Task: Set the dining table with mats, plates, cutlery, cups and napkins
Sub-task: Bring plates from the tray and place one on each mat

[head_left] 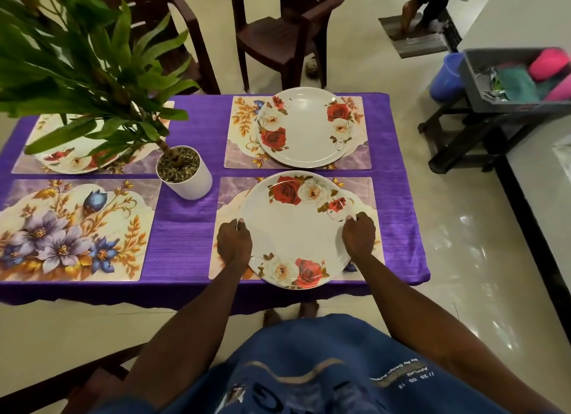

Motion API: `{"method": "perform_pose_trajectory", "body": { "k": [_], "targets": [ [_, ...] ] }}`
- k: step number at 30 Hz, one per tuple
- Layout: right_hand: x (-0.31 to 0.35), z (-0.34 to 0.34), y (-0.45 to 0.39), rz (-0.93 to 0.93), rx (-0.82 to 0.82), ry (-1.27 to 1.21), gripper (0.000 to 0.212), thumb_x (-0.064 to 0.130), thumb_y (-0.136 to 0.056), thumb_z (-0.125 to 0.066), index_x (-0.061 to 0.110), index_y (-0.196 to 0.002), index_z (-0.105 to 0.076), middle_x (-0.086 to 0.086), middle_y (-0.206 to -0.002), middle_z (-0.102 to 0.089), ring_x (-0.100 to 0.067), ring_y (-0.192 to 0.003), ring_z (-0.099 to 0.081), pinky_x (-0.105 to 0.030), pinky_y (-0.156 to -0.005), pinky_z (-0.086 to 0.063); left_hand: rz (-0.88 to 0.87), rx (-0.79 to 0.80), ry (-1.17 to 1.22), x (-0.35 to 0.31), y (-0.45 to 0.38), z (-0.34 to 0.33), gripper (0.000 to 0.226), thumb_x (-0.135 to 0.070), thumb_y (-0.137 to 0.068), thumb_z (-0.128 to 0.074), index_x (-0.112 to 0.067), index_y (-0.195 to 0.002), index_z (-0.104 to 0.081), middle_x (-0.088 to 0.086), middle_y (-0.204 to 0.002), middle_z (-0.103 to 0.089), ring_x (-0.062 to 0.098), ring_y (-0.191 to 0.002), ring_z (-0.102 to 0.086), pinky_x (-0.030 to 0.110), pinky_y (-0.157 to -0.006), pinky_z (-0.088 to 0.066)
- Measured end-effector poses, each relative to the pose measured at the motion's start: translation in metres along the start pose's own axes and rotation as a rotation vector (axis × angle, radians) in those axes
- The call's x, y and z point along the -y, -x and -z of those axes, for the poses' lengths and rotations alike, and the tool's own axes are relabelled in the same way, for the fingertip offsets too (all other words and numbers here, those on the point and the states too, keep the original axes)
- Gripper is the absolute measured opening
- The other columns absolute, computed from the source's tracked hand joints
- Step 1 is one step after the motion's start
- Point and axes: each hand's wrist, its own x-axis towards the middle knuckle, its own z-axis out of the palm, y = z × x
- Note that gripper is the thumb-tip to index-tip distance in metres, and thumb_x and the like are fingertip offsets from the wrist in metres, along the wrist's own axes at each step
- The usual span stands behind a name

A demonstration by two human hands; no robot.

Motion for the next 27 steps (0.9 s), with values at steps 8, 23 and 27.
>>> {"method": "perform_pose_trajectory", "body": {
  "k": [8,23,27],
  "targets": [
    [0.000,-0.001,0.002,0.044,-0.053,-0.001,0.032,0.026,-0.103,-0.046,0.004,-0.123,-0.055,-0.014,-0.129,-0.058,-0.030,-0.118,-0.055,-0.040,-0.105,-0.040,-0.027,0.043,0.051,0.011,-0.009,0.001,0.036,-0.038,-0.099,-0.053,-0.005,-0.104,-0.067,0.011,-0.103,-0.069,0.023,-0.091,-0.063,0.035,-0.082,-0.049],
    [0.006,0.006,0.005,0.062,-0.057,-0.003,0.038,0.029,-0.102,-0.048,0.004,-0.130,-0.056,-0.015,-0.133,-0.058,-0.032,-0.123,-0.053,-0.042,-0.108,-0.037,-0.086,0.121,0.044,0.016,-0.015,0.006,0.045,-0.045,-0.097,-0.052,-0.005,-0.104,-0.072,0.010,-0.099,-0.073,0.021,-0.086,-0.064,0.030,-0.073,-0.045],
    [0.004,0.007,0.007,0.068,-0.107,0.045,0.039,0.031,-0.098,-0.054,0.004,-0.127,-0.054,-0.016,-0.131,-0.054,-0.033,-0.120,-0.053,-0.044,-0.102,-0.043,-0.104,0.084,0.043,0.010,-0.011,0.010,0.045,-0.043,-0.096,-0.057,-0.008,-0.124,-0.065,0.011,-0.124,-0.066,0.029,-0.110,-0.062,0.041,-0.094,-0.048]
  ]
}}
